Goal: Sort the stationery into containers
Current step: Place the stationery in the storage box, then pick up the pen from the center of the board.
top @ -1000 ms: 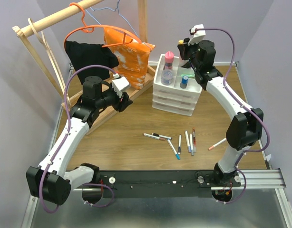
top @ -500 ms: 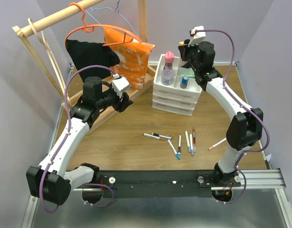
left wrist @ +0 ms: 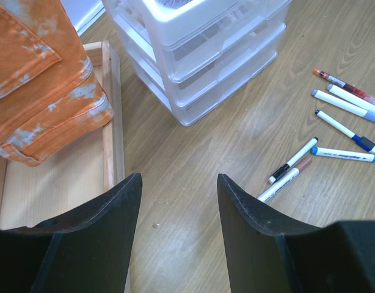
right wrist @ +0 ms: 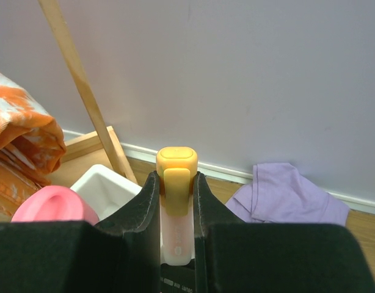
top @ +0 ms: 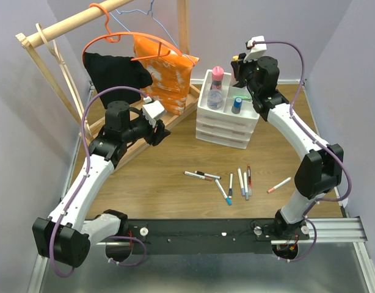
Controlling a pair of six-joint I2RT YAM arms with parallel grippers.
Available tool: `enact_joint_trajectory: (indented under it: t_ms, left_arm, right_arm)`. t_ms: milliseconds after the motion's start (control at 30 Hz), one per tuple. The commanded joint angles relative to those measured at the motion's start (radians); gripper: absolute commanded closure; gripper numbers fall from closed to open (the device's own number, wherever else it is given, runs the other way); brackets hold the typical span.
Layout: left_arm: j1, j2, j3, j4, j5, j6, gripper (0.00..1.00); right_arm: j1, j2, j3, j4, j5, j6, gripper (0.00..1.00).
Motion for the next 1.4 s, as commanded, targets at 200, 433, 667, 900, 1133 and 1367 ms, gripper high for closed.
enact_joint_trajectory:
  t_ms: [200,433,667,900,1133,1367]
  left_arm:
    - [0.006,-0.052,-0.04,0.025,0.035,-0.021,0.39]
    - [0.006,-0.068,-0.055,0.031,0.038,-0.027,0.39]
    - [0.006,-0.07,-0.066,0.045,0.041,-0.033,0.39]
    - [0.006,-0.065,-0.063,0.052,0.04,-0.031,0.39]
    - [0.006,-0.062,-0.058,0.055,0.043,-0.033,0.39]
    - [0.004,-0.053,-0.03,0.045,0.044,-0.012,0.38]
  right_arm:
    - [-0.006,-0.05,-0.058,-0.127,0.065,-0.04,0.99]
    - [-0.006,-0.054,-0.071,-0.148,0.08,-0.041,0.99]
    - [-0.006,-0.056,-0.066,-0.15,0.071,-0.028,0.69]
    - [-0.003,-0.07,0.018,-0.182,0.0,-0.009,0.42]
    - [-0.003,-0.122,0.067,-0.205,-0.053,0.026,0.41]
    - [-0.005,-0.182,0.164,-0.316,-0.043,0.003,0.4]
